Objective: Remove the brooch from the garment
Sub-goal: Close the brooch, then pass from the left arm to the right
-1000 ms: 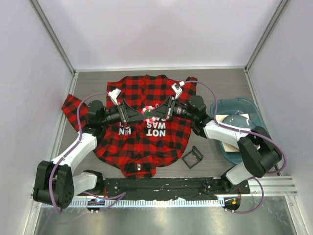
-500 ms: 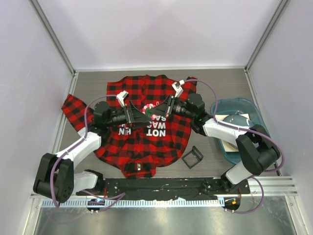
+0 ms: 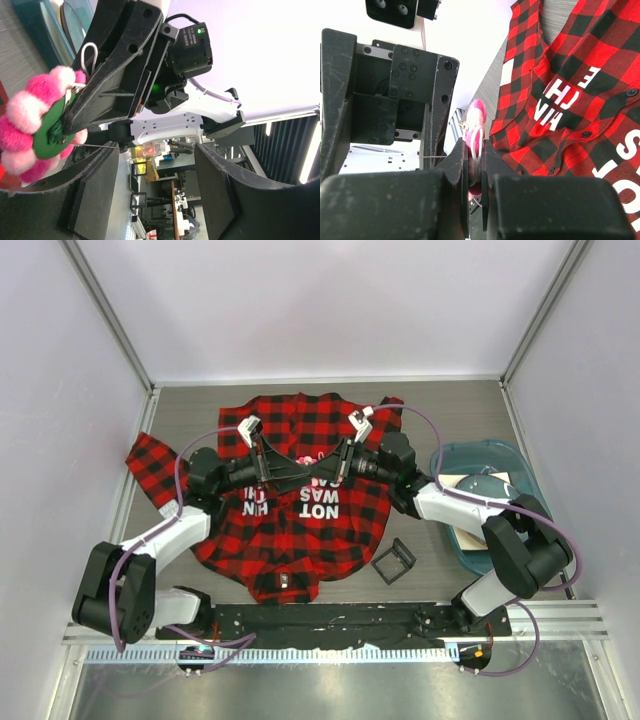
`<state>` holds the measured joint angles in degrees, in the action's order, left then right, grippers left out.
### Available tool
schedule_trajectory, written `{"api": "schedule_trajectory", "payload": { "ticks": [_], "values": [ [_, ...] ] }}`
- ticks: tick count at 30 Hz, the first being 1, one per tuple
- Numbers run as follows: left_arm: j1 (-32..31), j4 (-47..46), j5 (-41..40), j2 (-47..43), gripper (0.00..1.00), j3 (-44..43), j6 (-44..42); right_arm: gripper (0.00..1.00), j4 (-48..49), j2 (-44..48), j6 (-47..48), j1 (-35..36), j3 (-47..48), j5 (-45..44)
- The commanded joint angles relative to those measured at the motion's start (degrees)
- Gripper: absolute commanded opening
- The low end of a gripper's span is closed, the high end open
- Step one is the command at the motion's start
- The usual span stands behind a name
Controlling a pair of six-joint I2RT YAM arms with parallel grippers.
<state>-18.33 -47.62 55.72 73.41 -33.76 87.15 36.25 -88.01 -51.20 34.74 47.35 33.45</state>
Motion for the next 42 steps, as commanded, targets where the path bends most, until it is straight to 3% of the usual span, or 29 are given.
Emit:
{"api": "schedule_trajectory", "payload": {
  "ticks": [1, 10, 15, 19, 22, 24, 25, 26, 28, 29, 31, 33, 37, 42],
  "values": [
    [-0.22, -5.47, -0.08, 1.12, 0.66, -3.42, 2.14, 0.01, 1.89, 0.29, 1.19, 0.94, 0.9, -0.06],
    [1.45, -10.04, 2.46, 6.22, 0.66, -6.5, 4.42, 0.01, 13.48, -2.34, -9.08, 0.94, -2.53, 4.95],
    [2.24, -10.66, 4.56, 3.69, 0.65, -7.29, 5.22, 0.01, 19.02, -4.36, -14.71, 0.06, -5.77, 7.41],
    [2.68, -5.66, 6.41, -0.36, 0.66, -7.55, 1.98, 0.01, 25.44, -5.68, -19.11, -0.81, -7.89, 9.17],
    [4.26, 6.62, 6.85, -5.79, 0.66, -8.34, -7.38, 0.01, 27.11, -6.39, -20.51, -1.61, -9.03, 10.31],
    [5.4, 25.13, 5.63, -8.79, 0.66, -11.05, -16.88, 0.01, 30.61, -6.91, -23.23, -2.39, -9.91, 11.1],
    [6.02, 33.47, 1.45, -11.94, 0.66, -12.72, -29.37, 0.01, 32.03, -7.61, -24.2, -2.66, -10.17, 11.89],
    [6.02, 51.04, -1.55, -13.01, 0.69, -16.65, -35.67, 0.01, 33.26, -7.79, -25.25, -2.84, -10.52, 12.33],
    [6.02, 66.95, -8.32, -13.81, 0.75, -19.58, -43.88, 0.01, 36.34, -8.67, -27.46, -3.45, -10.61, 13.82],
    [6.02, 68.26, -10.79, -13.56, 0.76, -19.68, -45.83, 0.01, 36.78, -8.93, -27.64, -3.54, -10.44, 14.36],
    [6.02, 62.7, -8.02, -11.46, 0.8, -15.76, -42.96, 0.01, 38.19, -9.46, -28.16, -3.63, -10.09, 15.76],
    [6.02, 54.34, -1.51, -9.96, 0.83, -12.14, -33.66, 0.01, 39.33, -9.64, -28.69, -3.98, -9.65, 16.03],
    [6.02, 38.51, 0.79, -10.65, 0.81, -7.03, -26.87, 0.01, 38.11, -8.67, -27.82, -4.51, -9.3, 15.77],
    [5.41, 35.14, 2.99, -7.41, 0.74, -7.03, -23.36, 0.01, 37.75, -8.85, -27.99, -4.42, -7.98, 15.94]
  ]
}}
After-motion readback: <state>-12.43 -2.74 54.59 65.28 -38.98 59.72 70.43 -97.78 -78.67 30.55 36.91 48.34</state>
